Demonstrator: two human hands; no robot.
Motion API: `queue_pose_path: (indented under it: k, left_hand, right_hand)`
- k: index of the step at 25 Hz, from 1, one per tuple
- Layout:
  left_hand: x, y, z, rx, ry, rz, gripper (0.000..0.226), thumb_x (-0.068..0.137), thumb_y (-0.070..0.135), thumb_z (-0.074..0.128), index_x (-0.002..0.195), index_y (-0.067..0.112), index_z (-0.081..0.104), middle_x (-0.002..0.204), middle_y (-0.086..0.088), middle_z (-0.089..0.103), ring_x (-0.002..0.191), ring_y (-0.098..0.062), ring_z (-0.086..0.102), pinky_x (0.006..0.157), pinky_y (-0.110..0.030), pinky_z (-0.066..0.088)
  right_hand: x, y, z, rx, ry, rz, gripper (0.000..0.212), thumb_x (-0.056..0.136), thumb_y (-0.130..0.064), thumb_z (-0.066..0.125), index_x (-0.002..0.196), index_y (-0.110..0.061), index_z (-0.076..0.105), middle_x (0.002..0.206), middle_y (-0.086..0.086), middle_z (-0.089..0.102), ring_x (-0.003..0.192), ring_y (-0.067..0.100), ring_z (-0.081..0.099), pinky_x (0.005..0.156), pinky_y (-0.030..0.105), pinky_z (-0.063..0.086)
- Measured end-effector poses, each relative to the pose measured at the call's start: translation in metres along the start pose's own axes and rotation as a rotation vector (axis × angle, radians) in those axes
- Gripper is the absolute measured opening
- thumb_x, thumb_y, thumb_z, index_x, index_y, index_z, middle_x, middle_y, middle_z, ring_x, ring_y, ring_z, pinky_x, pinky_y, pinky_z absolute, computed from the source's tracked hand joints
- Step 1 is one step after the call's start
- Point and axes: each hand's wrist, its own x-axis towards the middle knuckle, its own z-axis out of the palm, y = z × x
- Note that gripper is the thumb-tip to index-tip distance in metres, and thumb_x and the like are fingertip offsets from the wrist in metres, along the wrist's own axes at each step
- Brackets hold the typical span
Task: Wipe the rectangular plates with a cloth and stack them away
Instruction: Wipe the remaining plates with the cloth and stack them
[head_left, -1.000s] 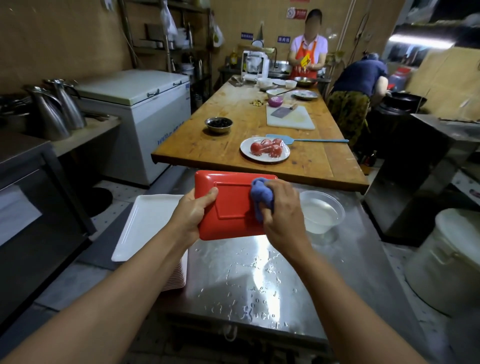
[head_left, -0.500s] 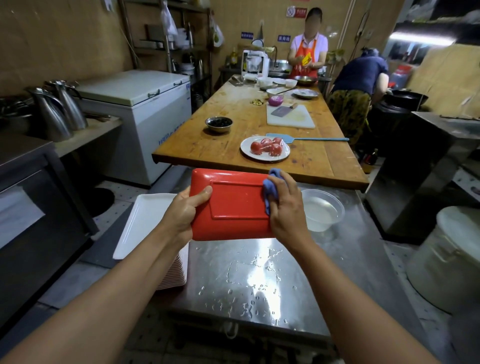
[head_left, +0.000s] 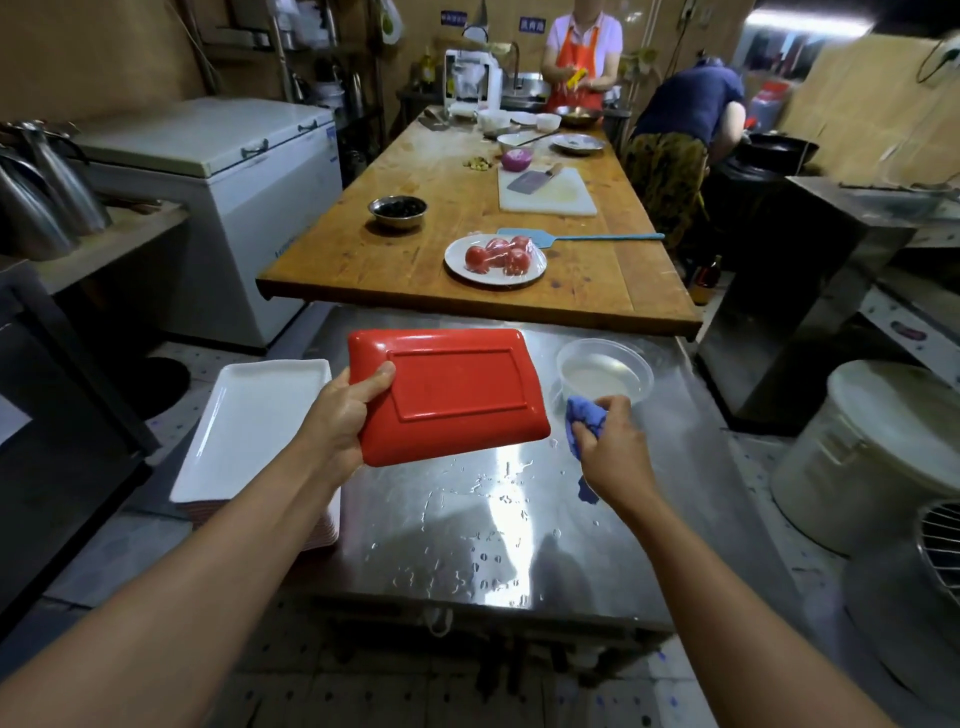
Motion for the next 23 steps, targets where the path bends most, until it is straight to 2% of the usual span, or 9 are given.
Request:
queue_pose_path:
  k: [2,5,8,10,12,15,18,21,23]
  left_hand:
    - [0.003,-0.009,0.007,0.078,0.017,0.038,0.012,0.092,0.011,0.055,0.098,0.021,0.06,0.087,-0.004,0.069,0.071,-0.016,0.069,0.061,-0.033,0.059]
    - [0.004,-0.027,0.018,0.211,0.019,0.087,0.012,0.091,0.008,0.056,0.094,0.019,0.06,0.087,-0.004,0.067,0.073,-0.015,0.064,0.073,-0.033,0.055]
    - [0.003,-0.044,0.024,0.318,0.037,0.103,0.012,0.089,0.008,0.058,0.092,0.02,0.06,0.084,-0.002,0.066,0.071,-0.013,0.061,0.072,-0.029,0.052]
    - [0.002,-0.052,0.026,0.37,0.038,0.099,0.012,0.089,0.009,0.059,0.097,0.018,0.061,0.084,-0.001,0.066,0.072,-0.012,0.061,0.072,-0.028,0.052]
    - [0.001,-0.058,0.028,0.409,0.043,0.095,0.017,0.089,0.009,0.06,0.105,0.014,0.061,0.083,0.002,0.066,0.07,-0.008,0.062,0.063,-0.019,0.053]
    - [-0.002,-0.062,0.03,0.44,0.046,0.1,0.019,0.089,0.008,0.06,0.107,0.013,0.059,0.081,0.003,0.065,0.066,-0.005,0.06,0.055,-0.011,0.049]
    - [-0.004,-0.058,0.031,0.453,0.047,0.108,0.018,0.089,0.007,0.059,0.106,0.012,0.059,0.079,0.003,0.064,0.063,-0.002,0.061,0.054,-0.01,0.048]
    - [-0.005,-0.051,0.032,0.48,0.056,0.143,0.017,0.088,0.006,0.06,0.105,0.011,0.06,0.078,0.003,0.063,0.06,0.001,0.06,0.057,-0.01,0.048]
    - [-0.008,-0.045,0.032,0.491,0.07,0.15,0.019,0.088,0.007,0.061,0.107,0.01,0.061,0.081,0.002,0.064,0.069,-0.007,0.061,0.067,-0.018,0.049]
  right_hand:
    - [0.002,0.019,-0.009,-0.061,-0.029,0.08,0.009,0.086,-0.014,0.05,0.087,-0.02,0.044,0.082,0.001,0.056,0.061,0.017,0.055,0.031,0.02,0.037]
    - [0.001,0.05,-0.01,-0.198,-0.159,0.127,0.007,0.074,-0.007,0.052,0.077,-0.012,0.055,0.083,0.009,0.061,0.065,0.028,0.054,0.046,0.022,0.037]
    - [-0.005,0.075,0.0,-0.265,-0.229,0.129,0.021,0.068,0.006,0.048,0.083,-0.007,0.056,0.074,0.001,0.058,0.078,0.027,0.059,0.052,0.025,0.039]
    - [-0.004,0.087,0.01,-0.314,-0.271,0.109,0.027,0.07,0.008,0.048,0.09,-0.009,0.055,0.089,0.005,0.059,0.087,0.028,0.058,0.065,0.03,0.044]
    - [-0.001,0.097,0.018,-0.363,-0.308,0.083,0.031,0.075,0.005,0.049,0.102,-0.009,0.056,0.11,0.012,0.056,0.098,0.031,0.056,0.078,0.035,0.048]
    - [0.002,0.106,0.024,-0.395,-0.375,0.083,0.037,0.082,-0.005,0.054,0.118,-0.01,0.054,0.129,0.014,0.049,0.112,0.033,0.051,0.091,0.035,0.045]
    - [0.004,0.101,0.024,-0.43,-0.439,0.088,0.054,0.085,-0.016,0.059,0.136,-0.015,0.041,0.143,0.009,0.037,0.125,0.031,0.042,0.103,0.037,0.039]
    - [0.009,0.08,0.02,-0.43,-0.412,0.052,0.058,0.086,-0.021,0.06,0.139,-0.016,0.037,0.144,0.011,0.033,0.129,0.031,0.038,0.105,0.038,0.036]
    - [0.011,0.062,0.017,-0.426,-0.403,0.02,0.06,0.086,-0.023,0.06,0.139,-0.015,0.034,0.143,0.013,0.033,0.129,0.031,0.037,0.105,0.039,0.036]
